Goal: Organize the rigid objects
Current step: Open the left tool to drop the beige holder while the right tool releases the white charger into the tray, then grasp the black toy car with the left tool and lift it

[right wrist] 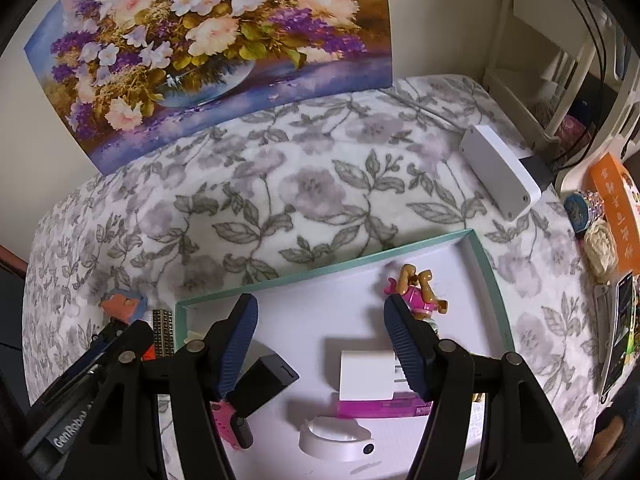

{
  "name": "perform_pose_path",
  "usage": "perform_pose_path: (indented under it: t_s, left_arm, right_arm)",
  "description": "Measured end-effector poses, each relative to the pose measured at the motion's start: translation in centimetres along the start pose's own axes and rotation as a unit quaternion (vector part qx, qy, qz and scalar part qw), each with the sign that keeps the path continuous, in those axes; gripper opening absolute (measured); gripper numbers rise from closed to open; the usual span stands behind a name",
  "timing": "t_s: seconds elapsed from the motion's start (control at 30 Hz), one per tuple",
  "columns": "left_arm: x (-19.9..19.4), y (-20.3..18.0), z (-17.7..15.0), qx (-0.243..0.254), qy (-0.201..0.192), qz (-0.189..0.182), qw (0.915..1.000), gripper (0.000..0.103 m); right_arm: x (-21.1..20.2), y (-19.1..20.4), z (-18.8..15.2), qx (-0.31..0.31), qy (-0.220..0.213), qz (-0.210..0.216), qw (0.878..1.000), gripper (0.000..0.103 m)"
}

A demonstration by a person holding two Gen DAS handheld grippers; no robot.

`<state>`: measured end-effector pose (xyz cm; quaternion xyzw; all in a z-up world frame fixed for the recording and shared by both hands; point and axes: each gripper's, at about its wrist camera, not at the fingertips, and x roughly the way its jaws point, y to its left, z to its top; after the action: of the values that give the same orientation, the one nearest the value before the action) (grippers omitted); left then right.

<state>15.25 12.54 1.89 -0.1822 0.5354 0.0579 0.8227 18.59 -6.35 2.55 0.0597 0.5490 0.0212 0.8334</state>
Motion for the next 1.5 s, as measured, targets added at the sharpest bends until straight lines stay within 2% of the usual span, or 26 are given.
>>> perform_pose_path:
  t_s: [0.1,0.2,0.4,0.53,0.77,1.1,1.3,1.5]
  left_arm:
    - [-0.3,1.0,0.3,-0.008,-0.007,0.013,0.9999,0.098]
    - [-0.4,2.1,0.5,-0.017,-0.012,0.031,0.9993,0.103]
    - [-0.5,4.8,0.8,-0.037,-0.017,0.085,0.9956,0.103]
    - [-0.7,6.5,1.0,-0.052,-0.021,0.1,0.9934,0.103]
    - [-1.7,8.7,1.3,-0.068,-0.031,0.105,0.9917,0.103]
    - [-3.0,13.6,2.2,-0.088,-0.042,0.104,0.9898,0.103]
    - [-1.2,15.5,2.3,-0.096,-0.019,0.097,0.9904,0.103]
    - [2.2,15.6,1.9,-0.098,0.014,0.087,0.9913,0.103]
  right_arm:
    - [0.4,0.5,-0.1,-0.004,0.002,-0.004,1.0,0.075]
    - [0.9,1.0,-0.3,-0.012,0.005,-0.01,1.0,0.081]
    - [1.4,1.8,-0.6,-0.019,0.001,-0.007,1.0,0.082]
    - [1.4,2.4,-0.7,-0.02,-0.004,0.001,1.0,0.082]
    - [1.9,4.7,-1.2,-0.031,-0.001,0.031,0.999,0.082]
    - [3.0,10.7,-2.7,-0.069,0.012,0.066,0.995,0.082]
    - [4.4,13.5,-3.8,-0.093,0.026,0.063,0.993,0.082]
    - [5.2,14.4,-4.1,-0.104,0.026,0.044,0.993,0.082]
